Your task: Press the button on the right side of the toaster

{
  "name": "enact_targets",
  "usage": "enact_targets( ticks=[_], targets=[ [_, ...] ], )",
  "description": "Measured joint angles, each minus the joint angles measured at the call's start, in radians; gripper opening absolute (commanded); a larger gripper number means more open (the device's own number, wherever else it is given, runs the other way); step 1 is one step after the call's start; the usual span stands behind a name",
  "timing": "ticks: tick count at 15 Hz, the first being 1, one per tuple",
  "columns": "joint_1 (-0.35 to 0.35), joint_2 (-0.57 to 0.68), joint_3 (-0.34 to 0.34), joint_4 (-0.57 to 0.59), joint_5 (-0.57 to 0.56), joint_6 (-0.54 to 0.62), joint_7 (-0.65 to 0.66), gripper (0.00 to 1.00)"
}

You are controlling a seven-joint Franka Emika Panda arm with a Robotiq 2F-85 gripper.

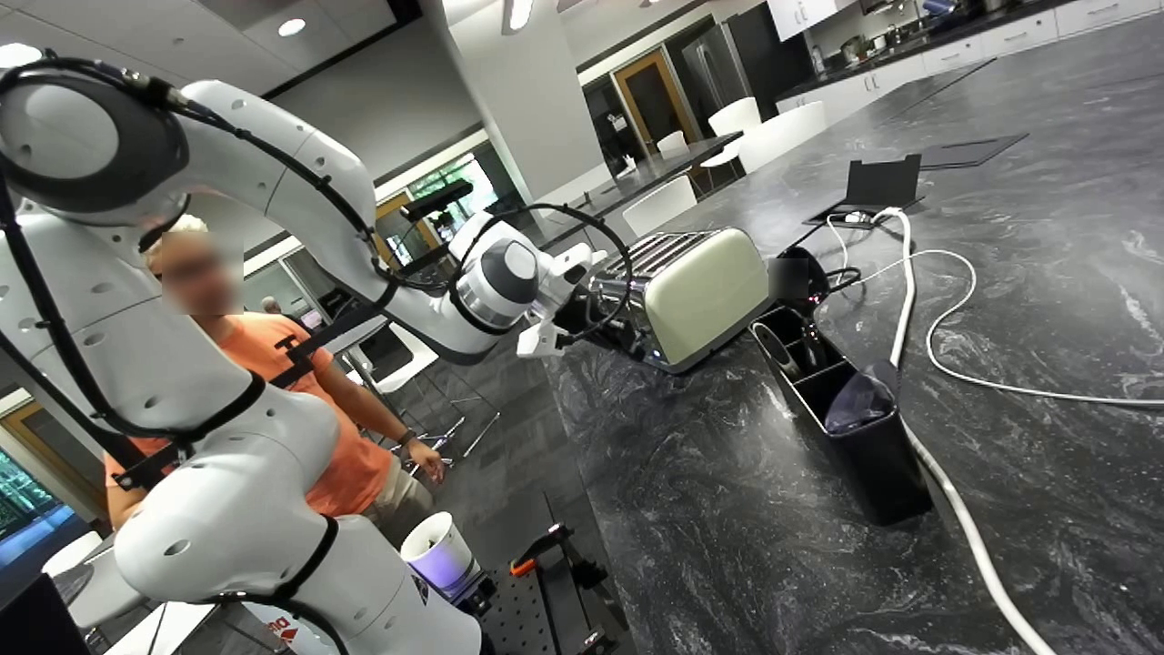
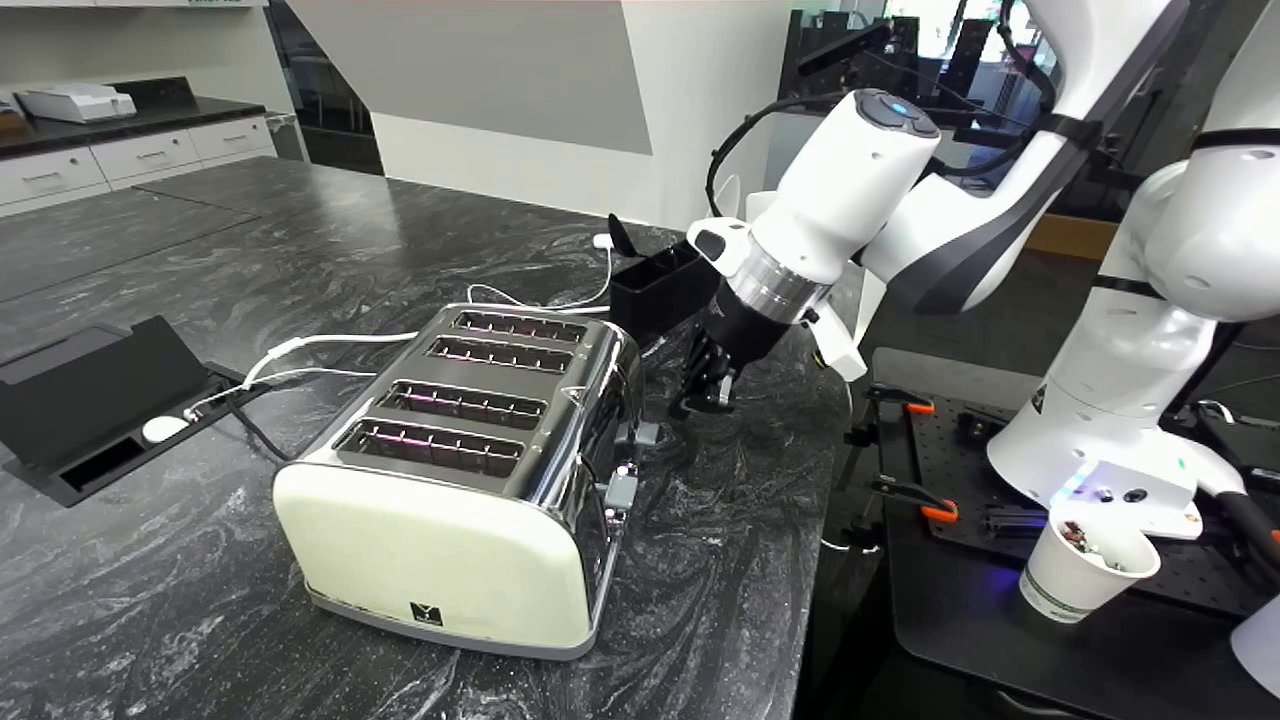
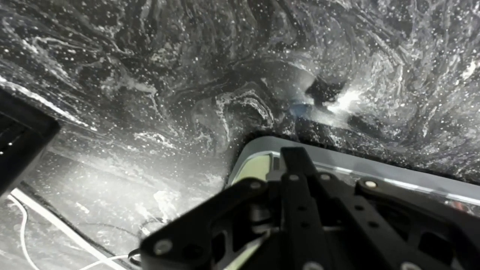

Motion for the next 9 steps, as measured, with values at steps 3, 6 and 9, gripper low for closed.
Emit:
enact_targets(
  ticks=[3, 6, 9],
  targets=[
    [0.0, 0.03, -0.005, 0.008, -0.049, 0.001, 0.031, 0.0],
    [0.0, 0.052, -0.011, 0.022, -0.107, 0.012, 0.085, 0.0],
    [0.001, 0.063, -0.025, 0.038, -0.182, 0.037, 0.16, 0.0]
  ],
)
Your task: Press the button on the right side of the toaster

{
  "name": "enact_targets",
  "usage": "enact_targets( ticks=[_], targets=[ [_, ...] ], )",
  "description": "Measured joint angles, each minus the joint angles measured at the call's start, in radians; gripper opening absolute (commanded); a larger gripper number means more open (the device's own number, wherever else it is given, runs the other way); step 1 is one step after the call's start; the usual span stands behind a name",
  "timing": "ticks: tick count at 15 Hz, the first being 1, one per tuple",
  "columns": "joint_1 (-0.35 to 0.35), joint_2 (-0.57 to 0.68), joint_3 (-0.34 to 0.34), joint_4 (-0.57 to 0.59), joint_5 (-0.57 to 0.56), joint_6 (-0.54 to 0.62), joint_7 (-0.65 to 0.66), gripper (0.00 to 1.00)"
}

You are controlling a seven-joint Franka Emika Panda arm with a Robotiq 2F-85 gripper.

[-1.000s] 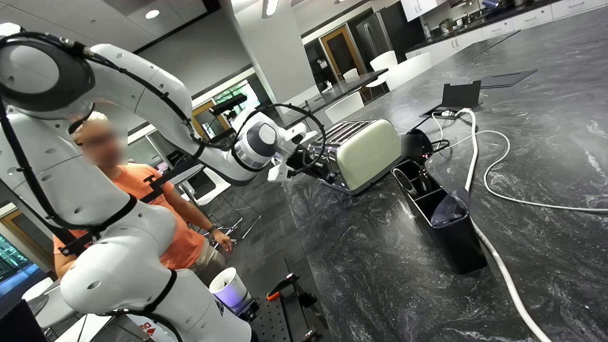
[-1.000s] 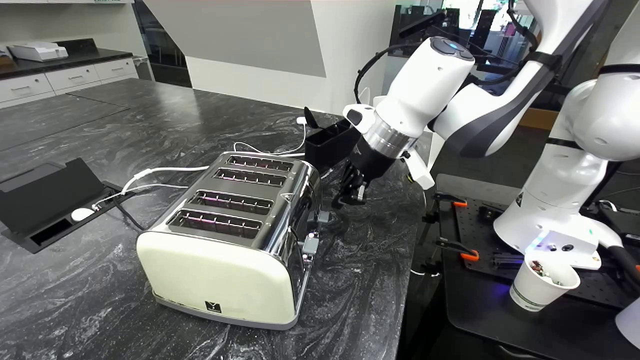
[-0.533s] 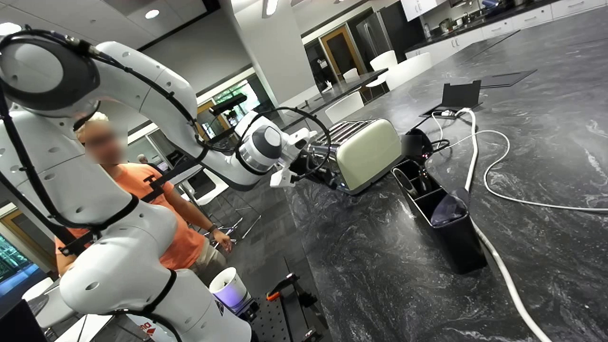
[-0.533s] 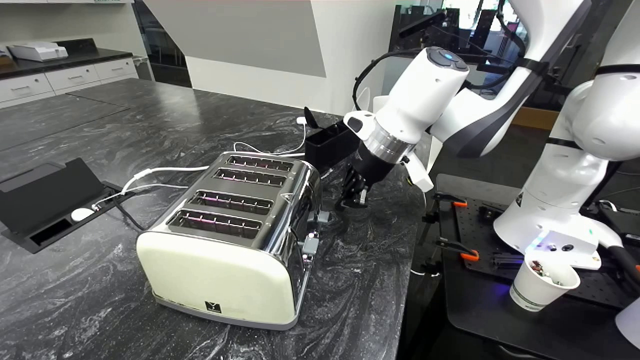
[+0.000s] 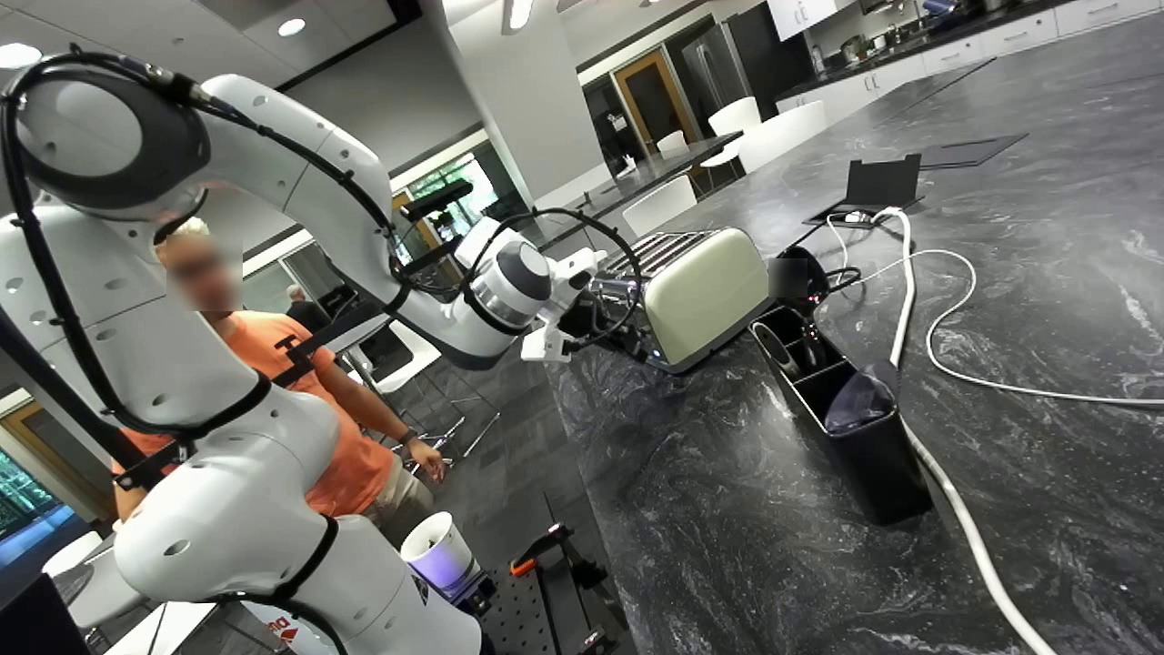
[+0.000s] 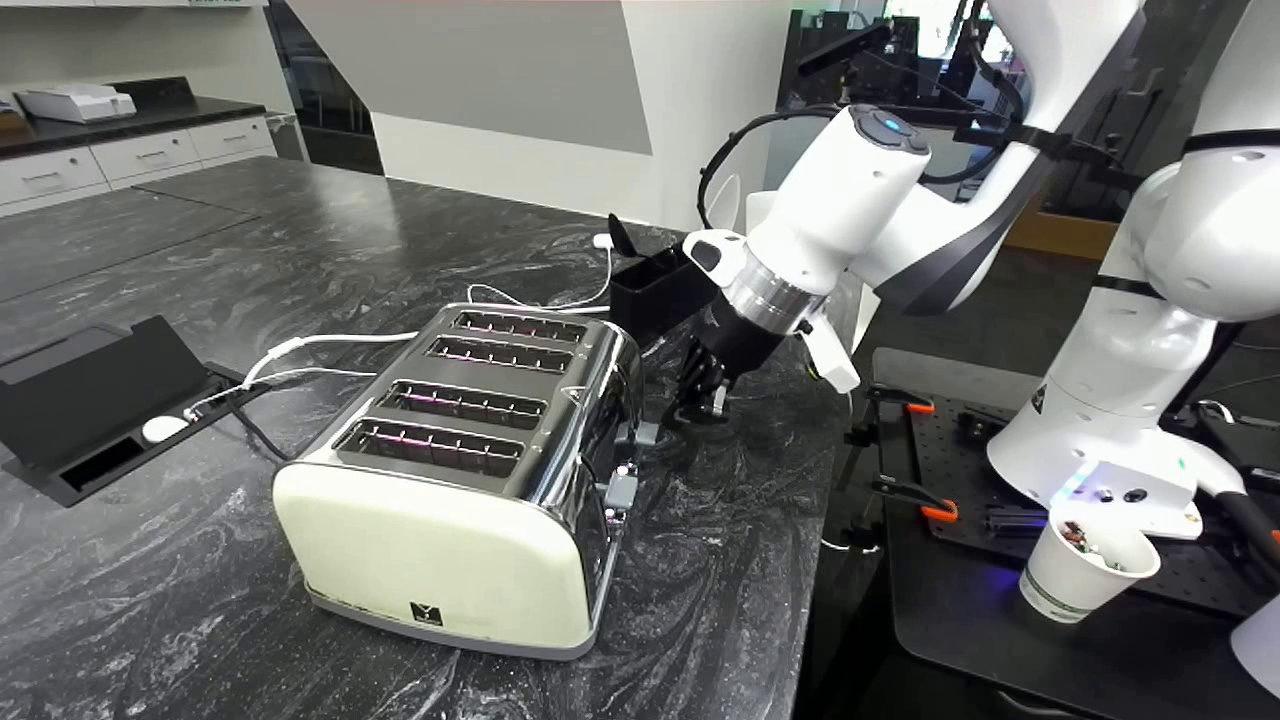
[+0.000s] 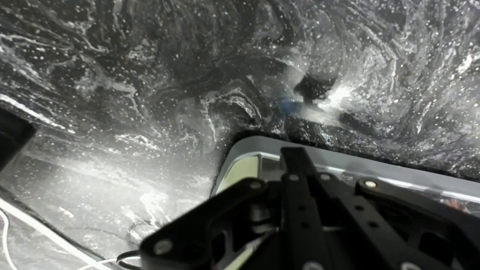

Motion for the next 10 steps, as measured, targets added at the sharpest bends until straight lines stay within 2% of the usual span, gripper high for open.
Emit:
enact_targets(
  ticks=[10],
  targets=[
    [0.007, 0.077, -0.04, 0.072, -0.287, 0.011, 0.276, 0.0]
  ],
)
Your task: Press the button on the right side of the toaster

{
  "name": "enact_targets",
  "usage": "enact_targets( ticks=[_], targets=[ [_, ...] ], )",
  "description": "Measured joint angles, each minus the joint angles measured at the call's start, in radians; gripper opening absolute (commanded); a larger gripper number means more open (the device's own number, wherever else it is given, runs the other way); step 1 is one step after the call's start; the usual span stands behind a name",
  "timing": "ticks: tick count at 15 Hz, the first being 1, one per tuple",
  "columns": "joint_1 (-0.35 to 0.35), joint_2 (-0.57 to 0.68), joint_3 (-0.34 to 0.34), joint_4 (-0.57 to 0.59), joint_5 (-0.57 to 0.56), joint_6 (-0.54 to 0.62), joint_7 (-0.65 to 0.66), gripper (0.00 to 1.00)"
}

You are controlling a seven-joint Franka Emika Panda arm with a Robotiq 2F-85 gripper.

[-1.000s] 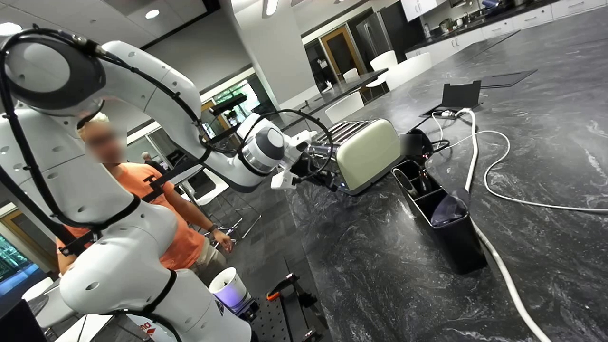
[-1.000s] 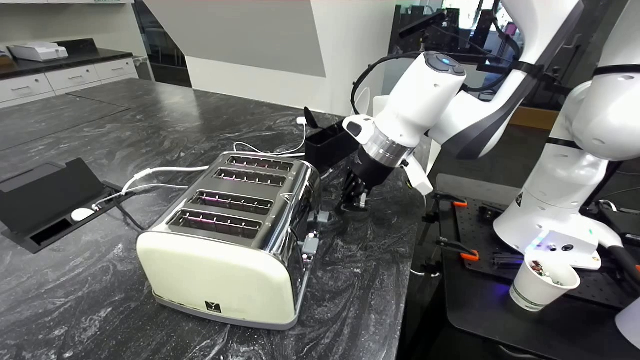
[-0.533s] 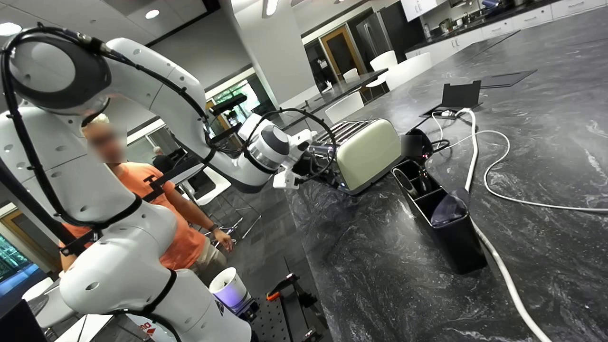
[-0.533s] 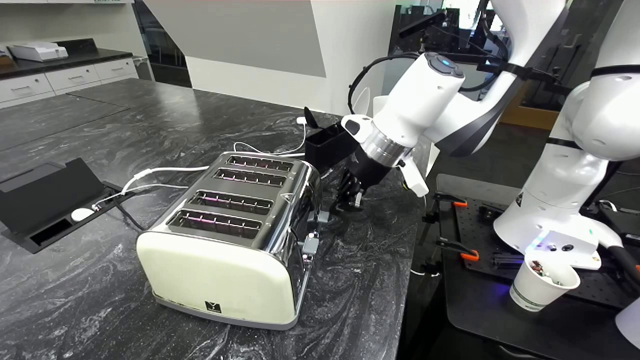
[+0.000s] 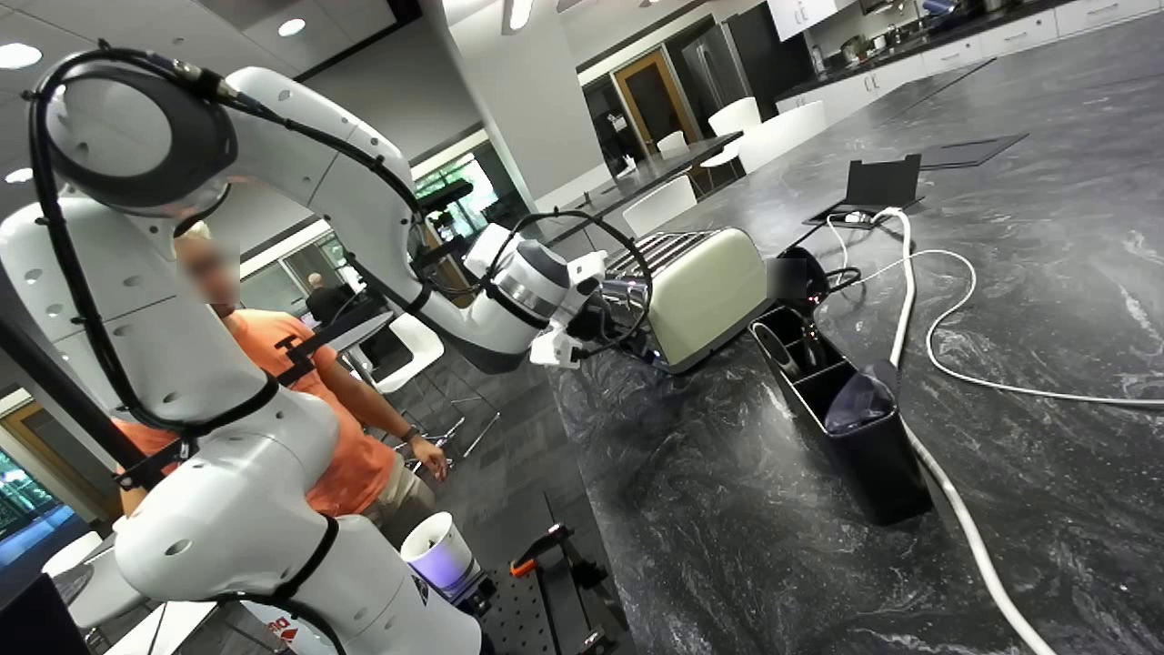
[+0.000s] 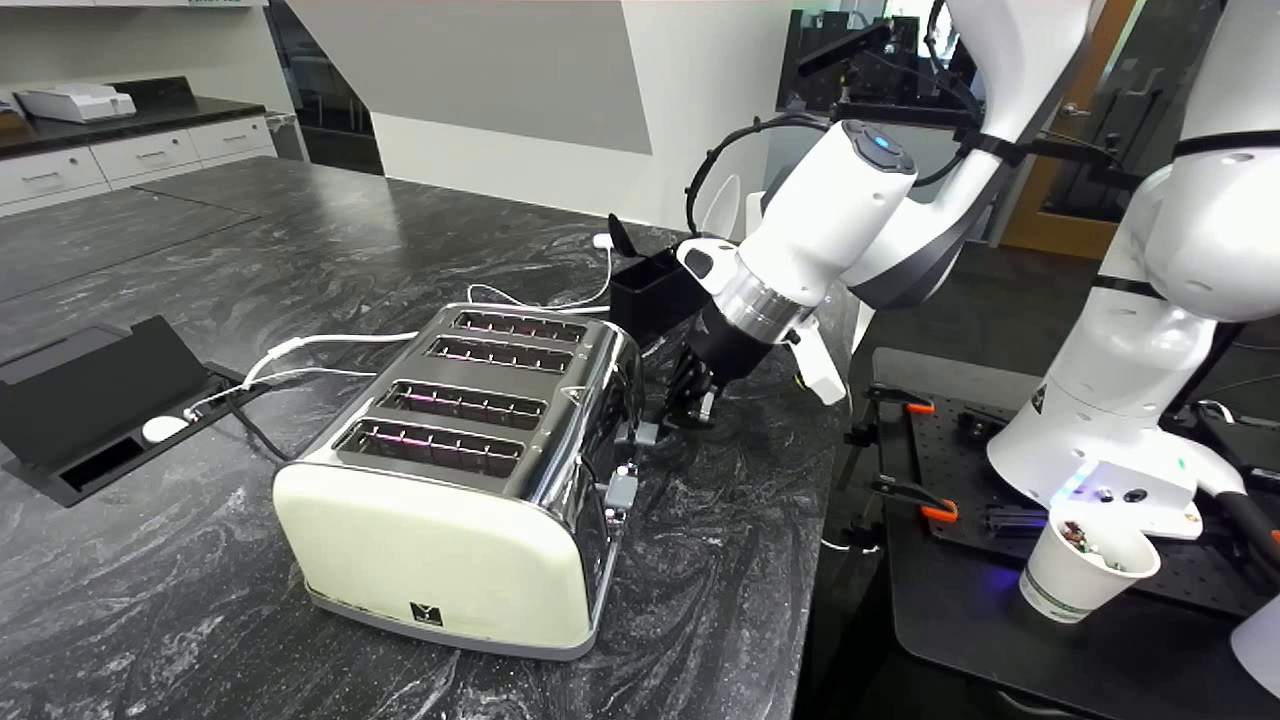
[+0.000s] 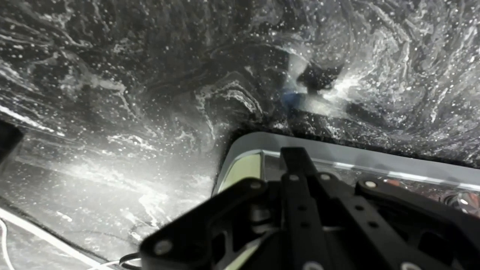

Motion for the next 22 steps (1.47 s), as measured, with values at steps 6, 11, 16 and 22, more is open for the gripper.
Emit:
enact_targets(
  ticks=[6, 11, 16, 22],
  targets=[
    [0.01, 0.077, -0.019, 0.062, -0.172, 0.0, 0.163, 0.0],
    [0.011, 0.099, -0.02, 0.087, -0.323, 0.0, 0.325, 0.0],
    [0.011, 0.099, -0.02, 0.097, -0.437, 0.0, 0.454, 0.0],
    [0.006, 0.088, -0.019, 0.099, -0.593, 0.0, 0.618, 0.0]
  ],
)
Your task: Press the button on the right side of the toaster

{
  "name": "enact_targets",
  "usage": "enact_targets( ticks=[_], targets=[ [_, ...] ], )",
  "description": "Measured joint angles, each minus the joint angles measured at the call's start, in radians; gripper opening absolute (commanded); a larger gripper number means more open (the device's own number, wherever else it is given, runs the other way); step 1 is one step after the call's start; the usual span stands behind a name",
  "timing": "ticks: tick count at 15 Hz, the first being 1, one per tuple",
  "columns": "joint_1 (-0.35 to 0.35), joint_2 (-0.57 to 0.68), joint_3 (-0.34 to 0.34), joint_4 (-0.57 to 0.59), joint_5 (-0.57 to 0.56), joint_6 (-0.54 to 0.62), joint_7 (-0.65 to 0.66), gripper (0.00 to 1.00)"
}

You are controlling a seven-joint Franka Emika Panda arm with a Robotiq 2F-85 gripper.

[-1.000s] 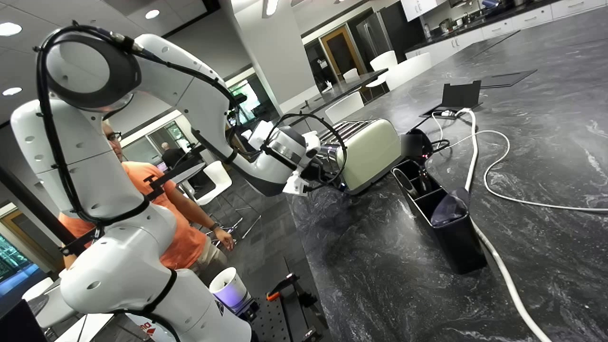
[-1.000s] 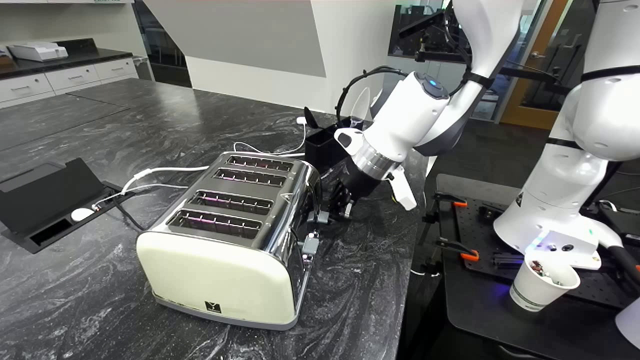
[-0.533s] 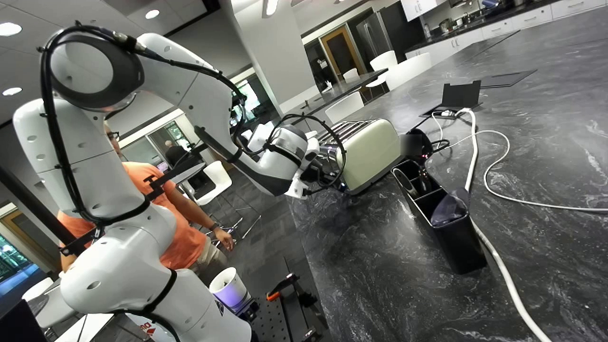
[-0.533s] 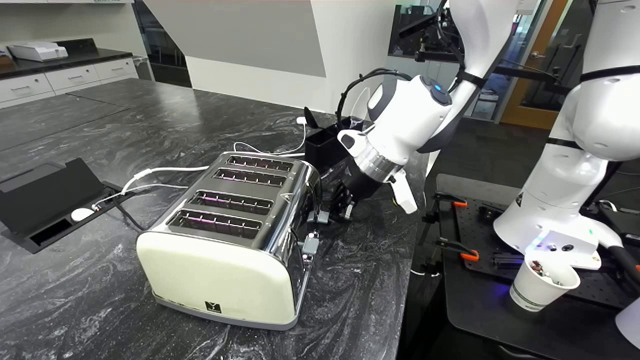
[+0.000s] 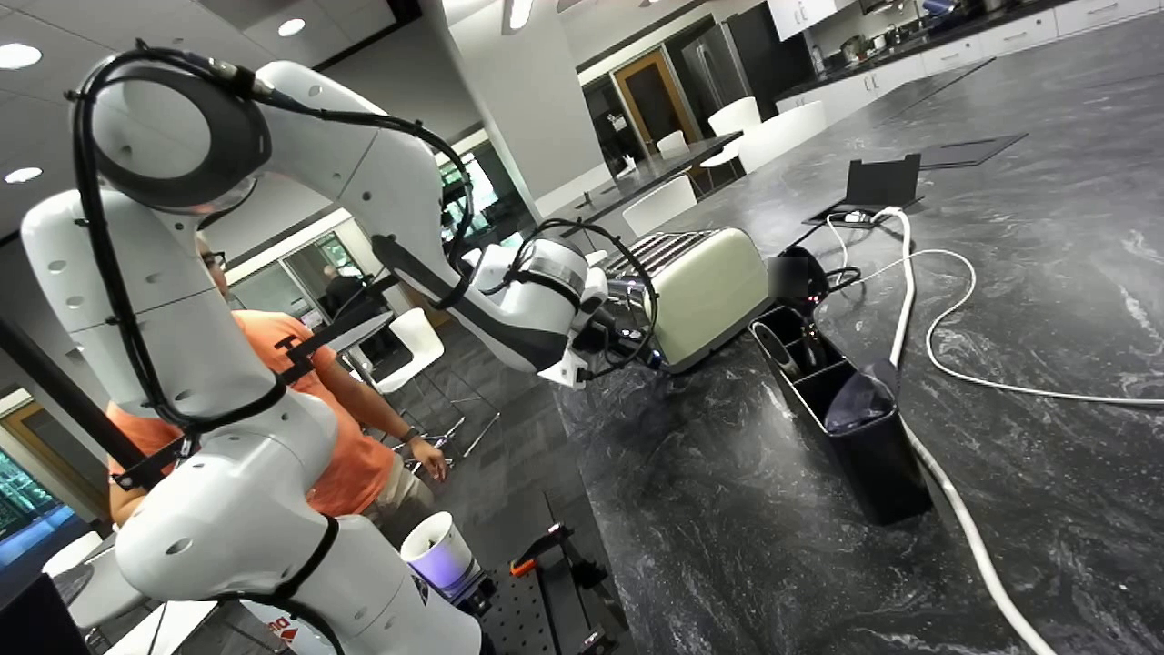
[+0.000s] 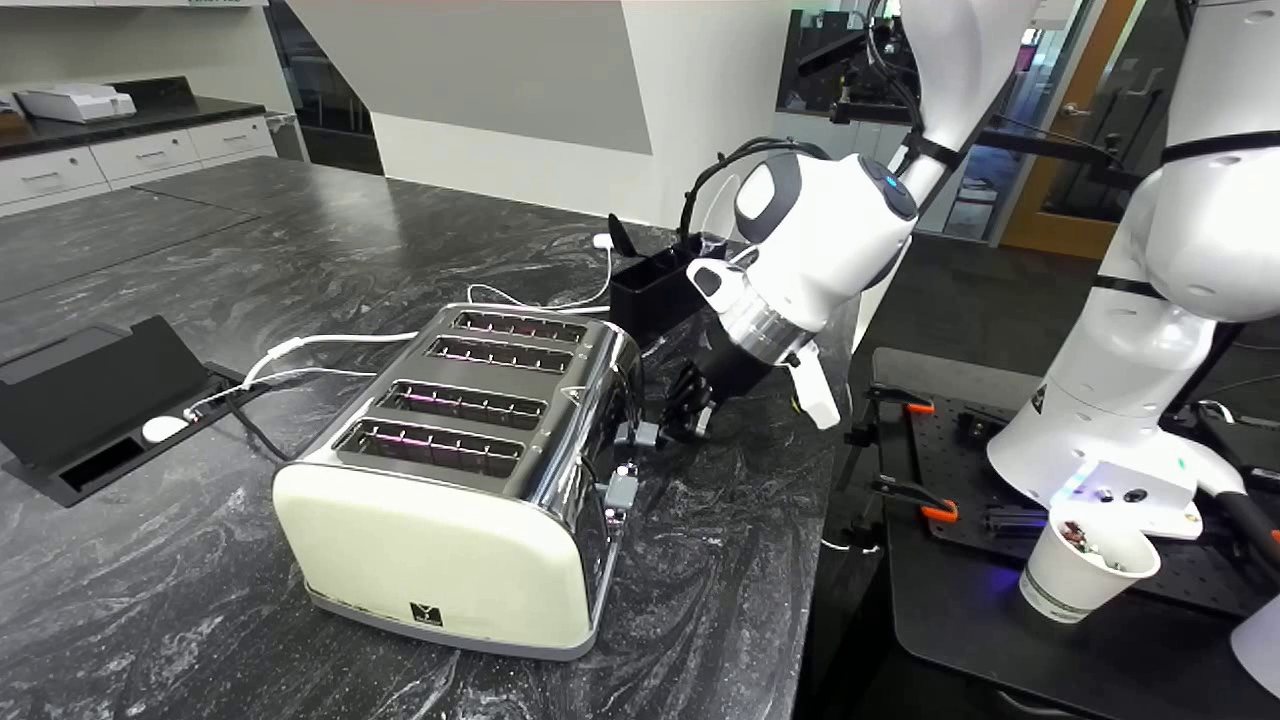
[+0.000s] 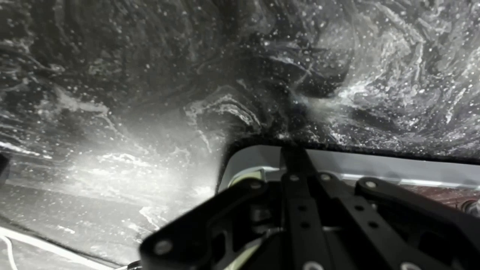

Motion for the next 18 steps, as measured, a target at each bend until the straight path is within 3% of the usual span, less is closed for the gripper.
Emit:
enact_targets(
  ticks=[11, 18],
  targets=[
    [-0.032, -0.021, 0.069, 0.028, -0.343, 0.014, 0.362, 0.0],
    [-0.037, -0.007, 0.073, 0.035, -0.37, 0.006, 0.39, 0.0]
  ],
)
